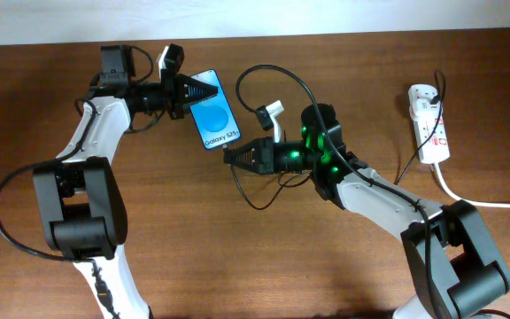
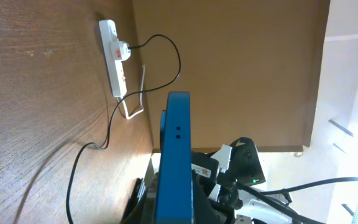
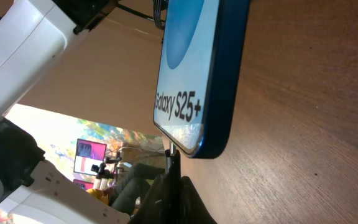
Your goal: Plug charger to phone and switch on socket
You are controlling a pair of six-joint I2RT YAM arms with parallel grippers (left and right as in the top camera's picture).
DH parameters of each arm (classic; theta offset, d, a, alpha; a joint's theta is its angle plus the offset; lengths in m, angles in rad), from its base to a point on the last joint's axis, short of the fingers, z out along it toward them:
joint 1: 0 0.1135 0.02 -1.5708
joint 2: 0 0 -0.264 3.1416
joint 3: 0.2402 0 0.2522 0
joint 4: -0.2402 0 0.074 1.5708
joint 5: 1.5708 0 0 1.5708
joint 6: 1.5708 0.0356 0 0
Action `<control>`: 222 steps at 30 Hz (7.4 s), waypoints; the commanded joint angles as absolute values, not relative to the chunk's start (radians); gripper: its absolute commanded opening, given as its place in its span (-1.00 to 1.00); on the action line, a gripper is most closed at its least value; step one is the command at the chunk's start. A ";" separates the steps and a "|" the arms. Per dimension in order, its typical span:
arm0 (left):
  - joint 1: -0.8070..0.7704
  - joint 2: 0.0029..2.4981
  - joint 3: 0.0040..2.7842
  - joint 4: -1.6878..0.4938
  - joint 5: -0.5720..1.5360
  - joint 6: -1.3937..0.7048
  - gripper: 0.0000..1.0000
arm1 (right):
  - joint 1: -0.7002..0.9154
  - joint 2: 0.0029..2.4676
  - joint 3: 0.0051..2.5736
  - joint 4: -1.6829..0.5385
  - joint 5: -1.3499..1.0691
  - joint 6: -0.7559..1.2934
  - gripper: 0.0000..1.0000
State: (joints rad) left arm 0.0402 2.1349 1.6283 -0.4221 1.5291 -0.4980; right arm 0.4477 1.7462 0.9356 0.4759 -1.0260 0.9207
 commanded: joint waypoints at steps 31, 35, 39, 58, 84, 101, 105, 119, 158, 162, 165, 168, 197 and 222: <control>0.020 2.128 1.626 -0.420 1.574 -0.508 -1.00 | 0.398 1.800 0.931 0.513 -1.067 0.926 -0.92; 0.020 2.128 1.630 -0.420 1.574 -0.508 -1.00 | 0.399 1.802 0.931 0.514 -1.071 0.942 -0.92; 0.020 2.128 1.647 -0.419 1.574 -0.508 -1.00 | 0.399 1.808 0.931 0.536 -1.116 0.952 -0.92; 0.020 2.128 1.672 -0.402 1.574 -0.508 -1.00 | 0.376 1.861 0.931 0.676 -1.248 0.993 -0.92; 0.001 2.128 1.672 -0.402 1.574 -0.510 -1.00 | 0.401 1.861 0.931 0.708 -1.193 1.004 -0.92; 0.037 2.128 1.672 -0.368 1.574 -0.511 -1.00 | 0.401 1.861 0.931 0.707 -1.226 1.005 -0.92; 0.028 2.128 1.672 -0.368 1.574 -0.511 -1.00 | 0.401 1.861 0.931 0.707 -1.222 1.005 -0.92; 0.014 2.128 1.672 -0.368 1.563 -0.510 -1.00 | 0.401 1.861 0.931 0.715 -1.224 1.008 -0.92; 0.015 2.128 1.672 -0.357 1.574 -0.510 -1.00 | 0.379 1.861 0.931 0.723 -1.208 1.008 -0.92; 0.011 2.128 1.672 -0.357 1.574 -0.510 -1.00 | 0.379 1.861 0.931 0.723 -1.208 1.008 -0.92; -0.001 2.128 1.672 -0.356 1.574 -0.510 -1.00 | 0.379 1.861 0.931 0.723 -1.208 1.008 -0.92; -0.014 2.128 1.672 -0.356 1.574 -0.510 -1.00 | 0.379 1.861 0.931 0.723 -1.208 1.008 -0.92; -0.017 2.128 1.672 -0.348 1.571 -0.510 -1.00 | 0.361 1.861 0.931 0.771 -1.254 1.056 -0.92; 0.008 2.128 1.672 -0.342 1.568 -0.511 -1.00 | 0.368 1.861 0.931 0.732 -1.271 1.056 -0.92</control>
